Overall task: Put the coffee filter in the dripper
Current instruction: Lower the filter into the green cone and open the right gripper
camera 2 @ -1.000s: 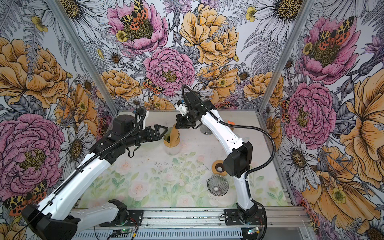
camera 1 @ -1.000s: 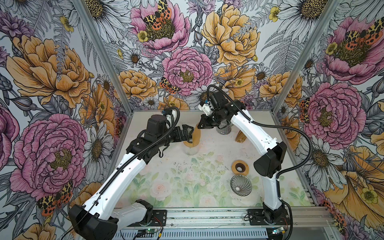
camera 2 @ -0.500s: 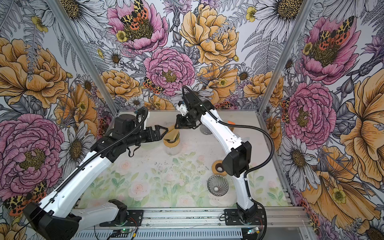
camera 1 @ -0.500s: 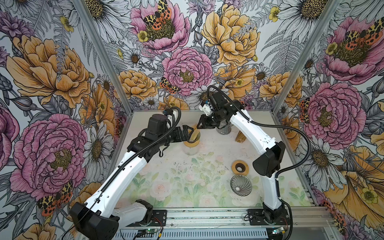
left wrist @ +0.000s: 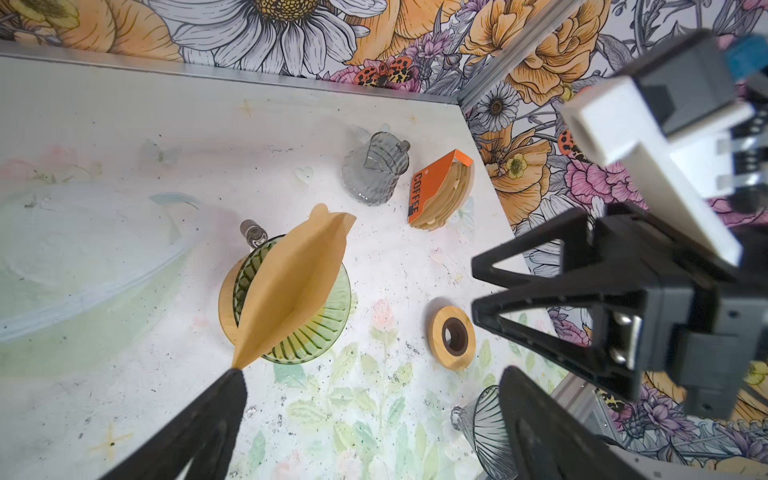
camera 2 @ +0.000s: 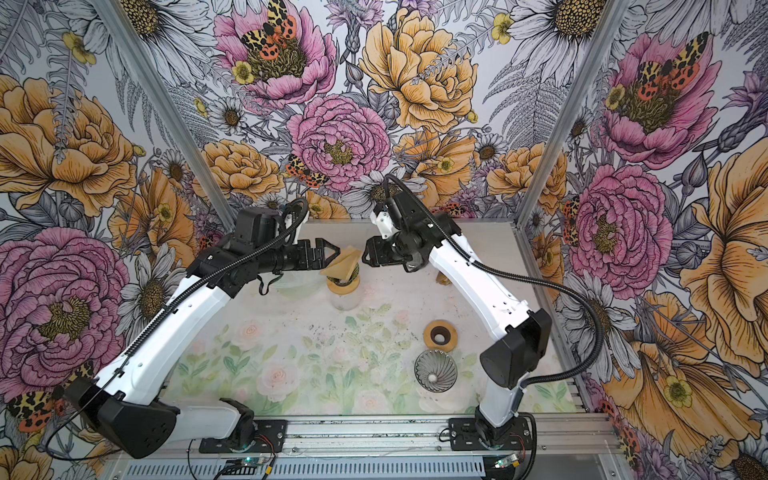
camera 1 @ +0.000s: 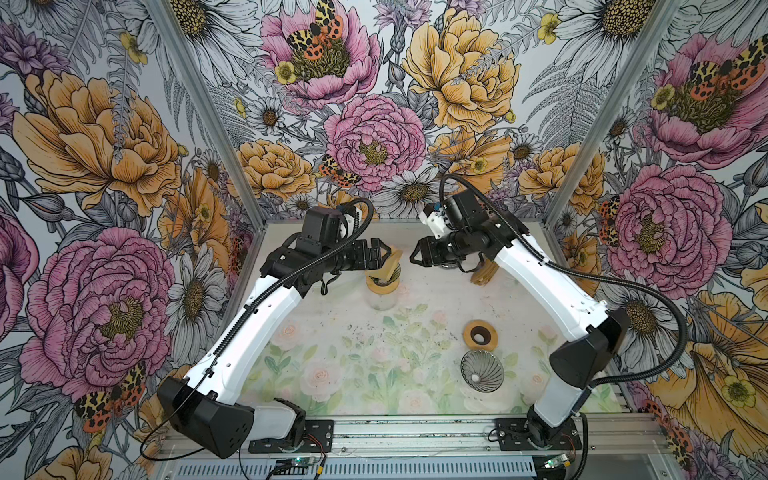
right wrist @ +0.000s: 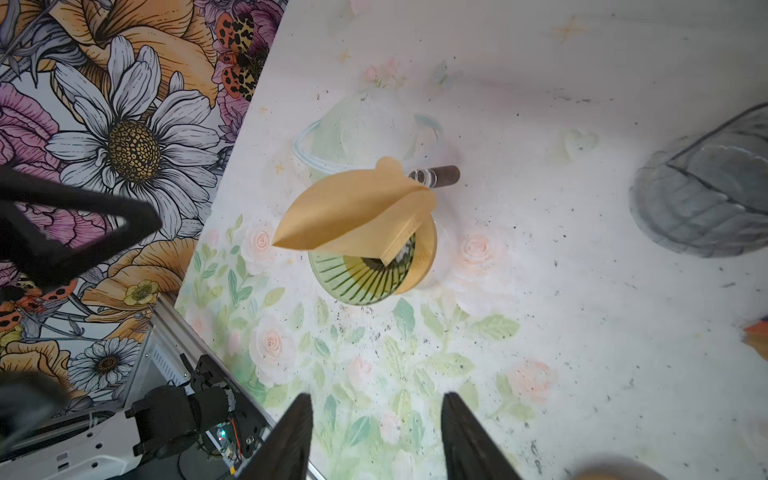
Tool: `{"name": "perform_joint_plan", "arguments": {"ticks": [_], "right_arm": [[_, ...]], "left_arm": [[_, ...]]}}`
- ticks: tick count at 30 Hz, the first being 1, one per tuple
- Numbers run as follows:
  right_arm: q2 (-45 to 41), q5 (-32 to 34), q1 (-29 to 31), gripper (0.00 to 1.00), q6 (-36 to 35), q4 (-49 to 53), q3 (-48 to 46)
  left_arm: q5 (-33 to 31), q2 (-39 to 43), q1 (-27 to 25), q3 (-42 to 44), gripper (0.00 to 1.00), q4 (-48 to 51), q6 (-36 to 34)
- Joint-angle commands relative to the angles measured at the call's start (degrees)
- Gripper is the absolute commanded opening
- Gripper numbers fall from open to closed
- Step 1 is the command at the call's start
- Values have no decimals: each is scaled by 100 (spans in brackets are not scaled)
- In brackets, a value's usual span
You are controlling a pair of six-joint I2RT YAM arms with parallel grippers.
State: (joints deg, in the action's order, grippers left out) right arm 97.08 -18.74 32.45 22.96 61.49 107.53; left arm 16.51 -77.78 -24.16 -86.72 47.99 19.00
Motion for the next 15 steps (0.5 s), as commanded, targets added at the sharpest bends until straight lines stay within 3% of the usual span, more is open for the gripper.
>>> {"name": "perform_joint_plan", "arguments": {"ticks": [1,3,8,13,15], "right_arm": [[-743,82,51,54,242,-832,-788],[-1169,94,53,58,376,-1145,-1354],[-2108,264,54,69,613,-1586,-2318],[-2660,368,39,89,416,-1836,-2613],[-2705,370,34,91,279,-1903,-2576]], "left_arm": [[375,-266,140,-393,91,615,-668],[382,-435,198,-610,89,841,-859],[295,-798,230,-986,66,1081,-1255],[244,-1129,244,-1248,53,1160,-1576],[317,-1223,236,-1308,51,1160,-1653]]}}
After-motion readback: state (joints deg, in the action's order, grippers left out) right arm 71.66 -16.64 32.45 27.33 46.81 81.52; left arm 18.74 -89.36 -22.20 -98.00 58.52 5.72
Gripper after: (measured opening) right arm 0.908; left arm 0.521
